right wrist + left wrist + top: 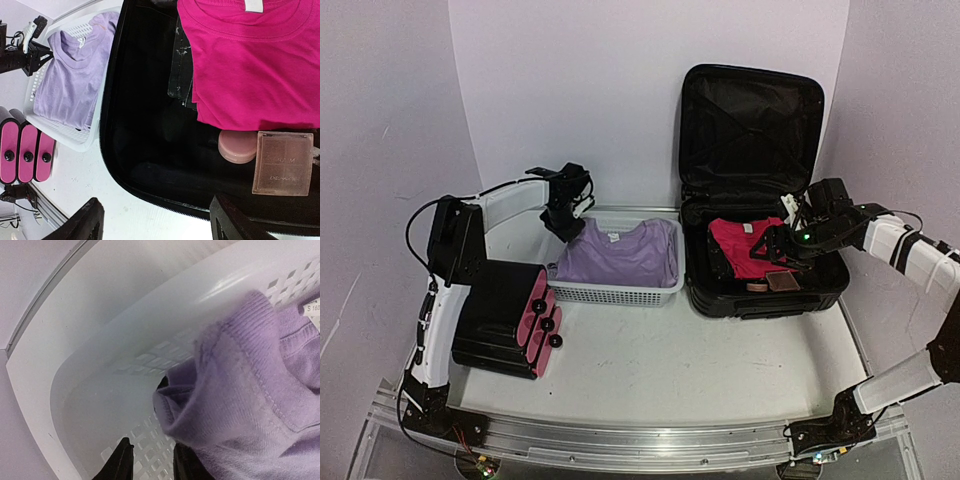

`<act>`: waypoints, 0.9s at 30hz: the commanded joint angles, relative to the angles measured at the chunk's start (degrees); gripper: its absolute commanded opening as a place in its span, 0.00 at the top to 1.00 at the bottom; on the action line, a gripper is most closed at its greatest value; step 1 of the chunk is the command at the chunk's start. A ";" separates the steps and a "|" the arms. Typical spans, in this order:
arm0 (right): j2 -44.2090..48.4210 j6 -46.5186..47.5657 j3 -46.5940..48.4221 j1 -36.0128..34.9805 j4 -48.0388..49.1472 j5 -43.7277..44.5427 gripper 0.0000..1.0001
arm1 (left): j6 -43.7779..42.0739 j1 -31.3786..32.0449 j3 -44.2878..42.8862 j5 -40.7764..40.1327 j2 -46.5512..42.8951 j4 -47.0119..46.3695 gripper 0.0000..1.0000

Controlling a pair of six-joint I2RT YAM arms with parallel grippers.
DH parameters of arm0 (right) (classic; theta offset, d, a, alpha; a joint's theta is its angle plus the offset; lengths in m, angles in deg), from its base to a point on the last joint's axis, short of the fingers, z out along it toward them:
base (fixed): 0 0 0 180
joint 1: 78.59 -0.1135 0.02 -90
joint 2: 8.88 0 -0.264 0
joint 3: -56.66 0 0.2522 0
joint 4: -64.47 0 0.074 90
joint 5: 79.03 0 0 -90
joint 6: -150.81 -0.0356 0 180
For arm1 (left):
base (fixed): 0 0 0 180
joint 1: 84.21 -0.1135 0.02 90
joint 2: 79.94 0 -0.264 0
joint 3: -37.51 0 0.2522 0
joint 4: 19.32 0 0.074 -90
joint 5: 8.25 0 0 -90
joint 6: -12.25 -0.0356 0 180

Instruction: Open, take out, and arrange the luggage

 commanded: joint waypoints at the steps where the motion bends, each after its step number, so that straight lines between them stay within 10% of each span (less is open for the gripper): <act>1: 1.85 -0.80 0.75 -0.05 1.20 -0.76 0.26 | 1.52 0.43 -1.08 1.82 -3.14 1.75 0.68; 6: 1.43 -0.89 0.80 -0.06 1.24 -1.08 0.26 | 5.07 0.42 0.19 2.92 -9.16 3.83 0.62; 17: 0.06 -1.59 0.43 -0.45 2.34 -2.76 0.25 | 18.84 -0.03 4.26 36.04 -11.40 3.82 0.65; 27: -2.93 -1.74 2.52 -0.38 1.71 -2.14 0.10 | 18.35 -4.58 11.57 25.93 -4.38 4.09 0.61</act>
